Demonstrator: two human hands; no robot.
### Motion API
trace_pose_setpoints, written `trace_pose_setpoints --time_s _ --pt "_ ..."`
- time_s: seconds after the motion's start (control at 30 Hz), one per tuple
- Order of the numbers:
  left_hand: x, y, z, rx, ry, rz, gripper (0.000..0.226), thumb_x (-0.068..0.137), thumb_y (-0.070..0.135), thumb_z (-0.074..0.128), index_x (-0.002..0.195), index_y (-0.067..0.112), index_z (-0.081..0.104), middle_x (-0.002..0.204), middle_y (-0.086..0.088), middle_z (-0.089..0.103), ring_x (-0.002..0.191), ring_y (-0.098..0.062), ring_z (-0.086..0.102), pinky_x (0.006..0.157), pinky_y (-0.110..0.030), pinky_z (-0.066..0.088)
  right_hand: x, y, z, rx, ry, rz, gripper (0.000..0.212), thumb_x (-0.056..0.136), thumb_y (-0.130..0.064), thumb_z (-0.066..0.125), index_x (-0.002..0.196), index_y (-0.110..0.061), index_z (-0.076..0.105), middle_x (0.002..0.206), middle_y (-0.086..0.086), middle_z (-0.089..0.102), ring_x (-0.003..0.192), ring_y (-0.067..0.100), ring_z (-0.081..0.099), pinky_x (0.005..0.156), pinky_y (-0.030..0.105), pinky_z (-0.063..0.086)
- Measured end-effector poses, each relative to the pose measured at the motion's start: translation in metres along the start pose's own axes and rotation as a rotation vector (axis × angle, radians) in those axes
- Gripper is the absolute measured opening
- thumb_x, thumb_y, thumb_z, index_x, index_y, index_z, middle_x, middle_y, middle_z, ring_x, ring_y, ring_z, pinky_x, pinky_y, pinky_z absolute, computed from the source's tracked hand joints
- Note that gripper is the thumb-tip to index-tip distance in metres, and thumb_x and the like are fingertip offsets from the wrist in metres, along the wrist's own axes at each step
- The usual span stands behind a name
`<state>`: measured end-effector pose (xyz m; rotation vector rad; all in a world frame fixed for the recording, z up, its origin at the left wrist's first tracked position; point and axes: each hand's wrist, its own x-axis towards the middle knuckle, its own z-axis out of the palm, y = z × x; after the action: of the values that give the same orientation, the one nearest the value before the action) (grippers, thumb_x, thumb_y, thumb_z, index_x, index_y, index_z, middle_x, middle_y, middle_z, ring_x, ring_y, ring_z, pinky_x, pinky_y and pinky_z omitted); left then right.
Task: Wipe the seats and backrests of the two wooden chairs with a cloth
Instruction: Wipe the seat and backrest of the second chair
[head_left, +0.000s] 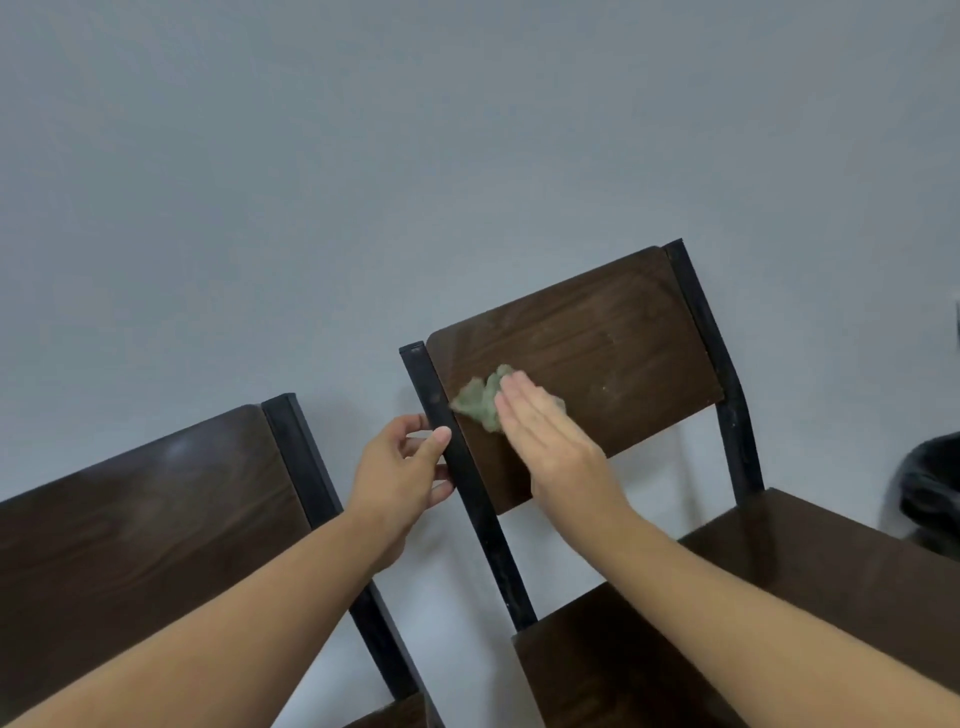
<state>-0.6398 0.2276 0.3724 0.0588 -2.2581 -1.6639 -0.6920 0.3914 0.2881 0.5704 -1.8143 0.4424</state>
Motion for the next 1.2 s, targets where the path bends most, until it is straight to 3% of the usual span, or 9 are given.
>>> trace_pose_setpoints --time_s 0.1,0.2,0.27,0.5,0.57,0.7,0.9,1.0,1.2 --pt "0.000 -0.001 0.003 -0.032 0.001 0.005 0.040 0.101 0.019 0.061 0.140 0.014 0.052 0.106 -0.005 0.071 0.097 -0.023 0.074 0.089 -0.041 0.063 -0.021 0.050 -0.021 -0.103 -0.135 -0.115 0.064 0.082 0.015 0.058 0.144 -0.002 0.053 0.152 0.016 0.052 0.143 0.030 0.049 0.118 0.043 0.040" --pt "-0.003 -0.003 0.006 -0.050 0.016 0.006 0.038 0.102 0.019 0.060 0.139 0.013 0.053 0.109 -0.008 0.073 0.100 -0.025 0.074 0.093 -0.043 0.062 -0.007 0.121 -0.040 -0.060 0.018 0.628 0.046 0.094 0.009 0.054 0.138 -0.006 0.056 0.139 0.017 0.061 0.125 0.042 0.061 0.100 0.041 0.054" --pt "-0.004 -0.002 0.006 -0.043 0.018 0.013 0.038 0.102 0.019 0.060 0.139 0.013 0.053 0.108 -0.007 0.072 0.101 -0.025 0.074 0.092 -0.042 0.062 0.007 0.121 -0.039 -0.017 0.075 0.827 0.048 0.096 0.012 0.051 0.141 -0.002 0.052 0.149 0.019 0.052 0.130 0.042 0.057 0.104 0.045 0.053" --pt "-0.001 -0.005 0.005 -0.036 0.018 0.006 0.040 0.101 0.022 0.061 0.140 0.014 0.052 0.110 -0.008 0.070 0.101 -0.024 0.073 0.085 -0.036 0.062 -0.016 0.017 -0.017 -0.040 -0.140 -0.234 0.060 0.083 0.011 0.055 0.141 -0.003 0.056 0.150 0.014 0.055 0.142 0.026 0.051 0.119 0.042 0.038" --pt "-0.003 -0.004 0.006 -0.054 0.017 0.006 0.035 0.102 0.021 0.060 0.136 0.017 0.054 0.106 -0.005 0.071 0.098 -0.022 0.074 0.085 -0.035 0.062 0.003 0.055 -0.020 -0.034 -0.084 -0.074 0.063 0.083 0.016 0.058 0.142 -0.005 0.055 0.151 0.012 0.054 0.142 0.025 0.051 0.117 0.043 0.043" --pt "-0.006 -0.005 0.009 -0.039 0.037 0.012 0.042 0.102 0.022 0.060 0.143 0.018 0.051 0.110 -0.007 0.071 0.103 -0.025 0.072 0.097 -0.044 0.060 0.064 0.089 -0.027 0.071 0.141 0.695 0.057 0.096 0.011 0.054 0.149 -0.009 0.047 0.161 0.009 0.041 0.147 0.026 0.043 0.118 0.048 0.042" --pt "-0.005 -0.005 0.009 -0.028 0.034 -0.006 0.021 0.104 0.016 0.057 0.125 0.019 0.059 0.103 -0.019 0.073 0.092 -0.028 0.075 0.079 -0.035 0.063 0.061 -0.032 0.009 0.031 0.042 -0.103 0.054 0.087 0.000 0.039 0.135 0.000 0.062 0.144 0.017 0.061 0.137 0.030 0.056 0.116 0.041 0.044" --pt "-0.005 -0.004 0.008 -0.022 0.031 -0.011 0.026 0.104 0.017 0.057 0.130 0.019 0.057 0.106 -0.015 0.074 0.094 -0.027 0.076 0.078 -0.036 0.063 0.066 -0.021 0.002 -0.026 -0.071 -0.277 0.052 0.092 -0.002 0.038 0.140 -0.002 0.058 0.148 0.015 0.057 0.141 0.027 0.052 0.118 0.038 0.042" --pt "-0.009 -0.002 0.009 -0.007 0.030 -0.009 0.038 0.103 0.021 0.058 0.140 0.016 0.052 0.110 -0.009 0.072 0.098 -0.022 0.074 0.090 -0.042 0.062 0.074 0.130 -0.050 -0.046 -0.031 0.438 0.056 0.100 0.003 0.040 0.152 -0.016 0.045 0.160 0.007 0.044 0.143 0.027 0.047 0.119 0.035 0.036"
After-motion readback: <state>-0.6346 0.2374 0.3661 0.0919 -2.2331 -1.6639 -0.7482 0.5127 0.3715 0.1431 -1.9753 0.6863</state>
